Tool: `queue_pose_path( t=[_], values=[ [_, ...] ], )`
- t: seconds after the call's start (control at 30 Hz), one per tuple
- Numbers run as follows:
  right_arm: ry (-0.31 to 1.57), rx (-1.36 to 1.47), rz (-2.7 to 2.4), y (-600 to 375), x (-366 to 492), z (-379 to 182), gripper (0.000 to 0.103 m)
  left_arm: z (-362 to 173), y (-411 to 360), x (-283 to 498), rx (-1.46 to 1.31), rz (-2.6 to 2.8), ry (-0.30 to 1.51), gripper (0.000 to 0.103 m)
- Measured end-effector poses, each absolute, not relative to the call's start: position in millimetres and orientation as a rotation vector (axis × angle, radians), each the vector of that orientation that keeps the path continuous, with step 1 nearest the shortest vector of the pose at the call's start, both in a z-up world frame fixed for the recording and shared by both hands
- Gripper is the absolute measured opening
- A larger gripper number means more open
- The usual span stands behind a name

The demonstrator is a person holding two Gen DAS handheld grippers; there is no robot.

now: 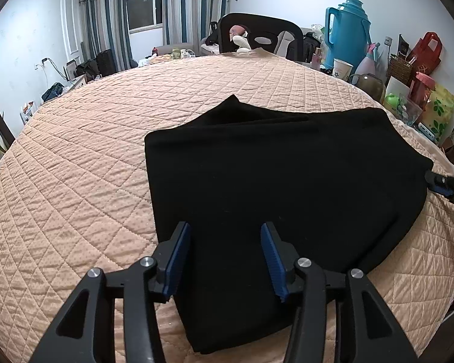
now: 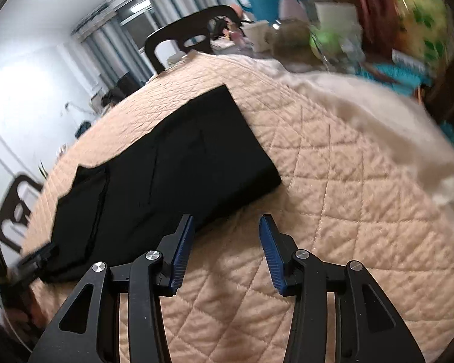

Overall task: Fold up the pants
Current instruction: 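Grasp the pants corner with the right tool, lift and fold it over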

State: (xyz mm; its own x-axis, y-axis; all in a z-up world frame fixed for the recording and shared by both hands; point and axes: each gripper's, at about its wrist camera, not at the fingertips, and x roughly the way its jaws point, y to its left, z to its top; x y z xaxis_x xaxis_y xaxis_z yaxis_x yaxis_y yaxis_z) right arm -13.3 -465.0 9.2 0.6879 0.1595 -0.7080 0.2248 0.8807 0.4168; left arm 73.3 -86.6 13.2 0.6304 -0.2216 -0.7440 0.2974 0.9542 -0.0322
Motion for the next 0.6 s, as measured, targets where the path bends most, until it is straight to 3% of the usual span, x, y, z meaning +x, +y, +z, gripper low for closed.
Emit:
queue_pose_path(
  t=[0.2, 0.6],
  values=[
    [0.79, 0.6, -0.026, -473, 9, 7, 0.054, 13, -86, 73, 0.087, -0.302, 0.839, 0.052],
    [0.676, 0.744, -0.077, -487, 26, 4, 0.054, 13, -85, 74, 0.083, -0.311, 0.841, 0.055]
  ],
)
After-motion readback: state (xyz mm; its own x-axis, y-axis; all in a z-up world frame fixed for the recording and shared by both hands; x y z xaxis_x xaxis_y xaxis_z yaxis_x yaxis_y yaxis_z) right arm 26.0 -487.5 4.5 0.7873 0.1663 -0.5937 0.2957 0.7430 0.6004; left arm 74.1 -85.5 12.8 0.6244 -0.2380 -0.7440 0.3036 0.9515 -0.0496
